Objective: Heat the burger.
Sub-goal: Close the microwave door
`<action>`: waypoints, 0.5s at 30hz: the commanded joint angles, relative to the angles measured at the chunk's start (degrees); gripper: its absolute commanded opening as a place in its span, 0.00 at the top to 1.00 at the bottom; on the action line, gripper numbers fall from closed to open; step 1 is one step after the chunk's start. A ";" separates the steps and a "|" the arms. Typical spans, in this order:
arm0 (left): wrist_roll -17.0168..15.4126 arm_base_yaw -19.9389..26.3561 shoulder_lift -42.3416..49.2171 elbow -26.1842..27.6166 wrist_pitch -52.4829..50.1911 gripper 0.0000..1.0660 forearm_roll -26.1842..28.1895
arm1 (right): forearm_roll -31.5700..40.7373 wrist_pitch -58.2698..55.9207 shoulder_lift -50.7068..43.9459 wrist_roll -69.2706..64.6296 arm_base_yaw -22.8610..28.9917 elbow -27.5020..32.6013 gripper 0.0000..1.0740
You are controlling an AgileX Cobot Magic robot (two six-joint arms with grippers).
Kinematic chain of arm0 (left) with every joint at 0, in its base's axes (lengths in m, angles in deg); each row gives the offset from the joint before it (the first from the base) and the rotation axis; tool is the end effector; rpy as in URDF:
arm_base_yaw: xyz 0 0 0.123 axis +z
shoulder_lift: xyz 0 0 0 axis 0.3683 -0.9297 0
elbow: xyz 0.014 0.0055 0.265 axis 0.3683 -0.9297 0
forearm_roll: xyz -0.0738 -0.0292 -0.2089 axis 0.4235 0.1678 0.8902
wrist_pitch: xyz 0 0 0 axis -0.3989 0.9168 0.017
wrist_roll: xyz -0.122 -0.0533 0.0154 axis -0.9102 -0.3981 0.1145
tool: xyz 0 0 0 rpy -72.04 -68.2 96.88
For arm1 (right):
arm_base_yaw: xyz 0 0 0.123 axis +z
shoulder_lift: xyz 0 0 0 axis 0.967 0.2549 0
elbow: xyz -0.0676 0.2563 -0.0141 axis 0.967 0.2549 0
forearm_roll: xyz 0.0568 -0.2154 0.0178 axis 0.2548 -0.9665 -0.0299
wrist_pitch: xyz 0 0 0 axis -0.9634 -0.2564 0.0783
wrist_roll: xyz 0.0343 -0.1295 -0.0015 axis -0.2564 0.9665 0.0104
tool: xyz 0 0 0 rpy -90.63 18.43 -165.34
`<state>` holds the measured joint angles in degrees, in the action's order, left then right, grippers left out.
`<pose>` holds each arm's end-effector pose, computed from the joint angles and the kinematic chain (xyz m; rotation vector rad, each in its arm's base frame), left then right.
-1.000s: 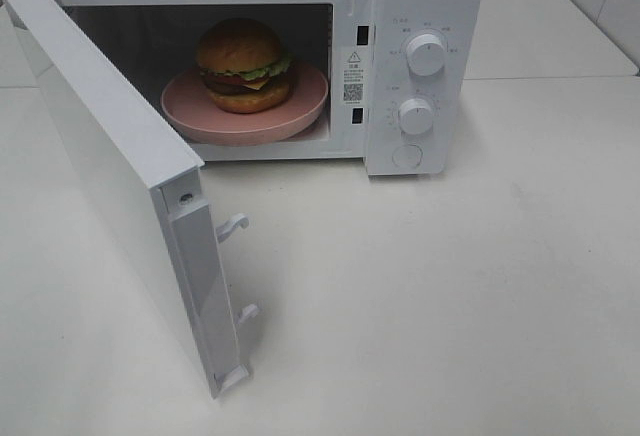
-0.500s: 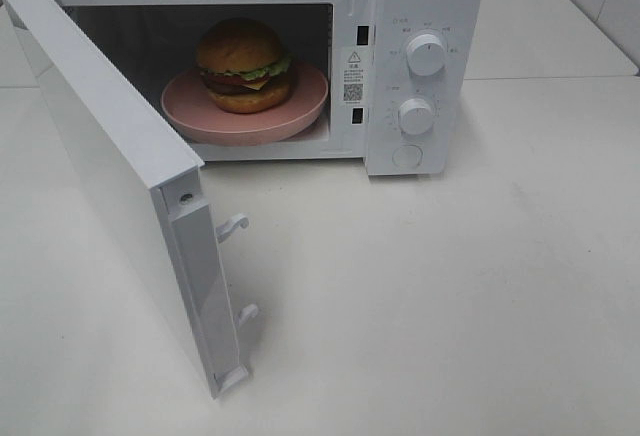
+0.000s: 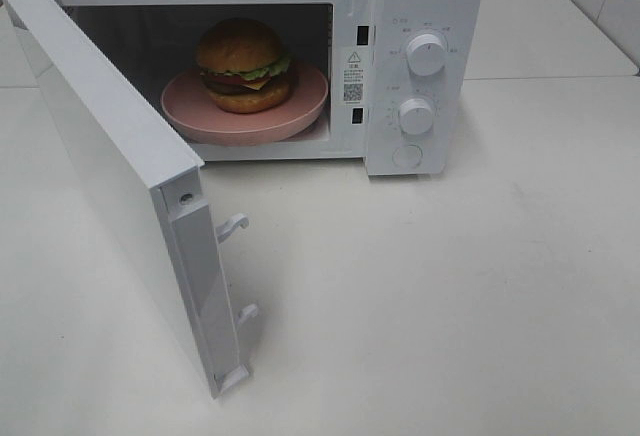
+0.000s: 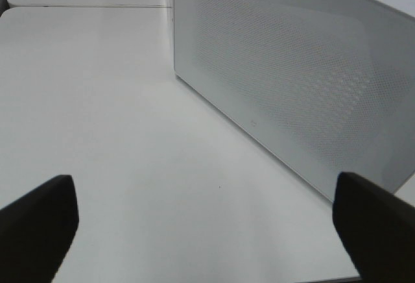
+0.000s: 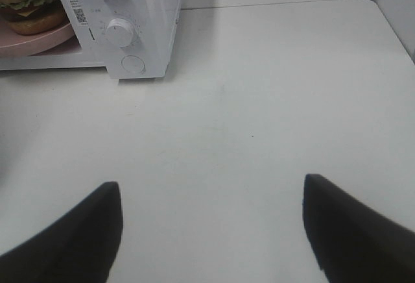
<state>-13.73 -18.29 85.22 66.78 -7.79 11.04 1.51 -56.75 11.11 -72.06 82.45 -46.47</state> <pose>0.0247 -0.0255 0.2493 0.0997 2.0181 -0.1488 0.0331 -0.0017 0.2535 -0.0386 1.9539 0.0791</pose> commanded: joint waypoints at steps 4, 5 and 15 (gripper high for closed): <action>0.06 -0.11 0.63 -0.06 -0.34 0.06 0.23 | 0.17 0.57 -1.43 -0.11 -0.17 0.00 0.31; 0.06 -0.11 0.63 -0.06 -0.34 0.06 0.29 | 0.17 0.57 -1.43 -0.11 -0.17 0.00 0.31; -0.06 -0.11 0.46 0.29 -1.26 0.06 3.55 | 0.17 0.57 -1.43 -0.11 -0.17 0.00 0.31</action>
<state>-13.73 -18.29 85.22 66.78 -8.13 13.68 1.51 -56.75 11.11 -72.06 82.45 -46.47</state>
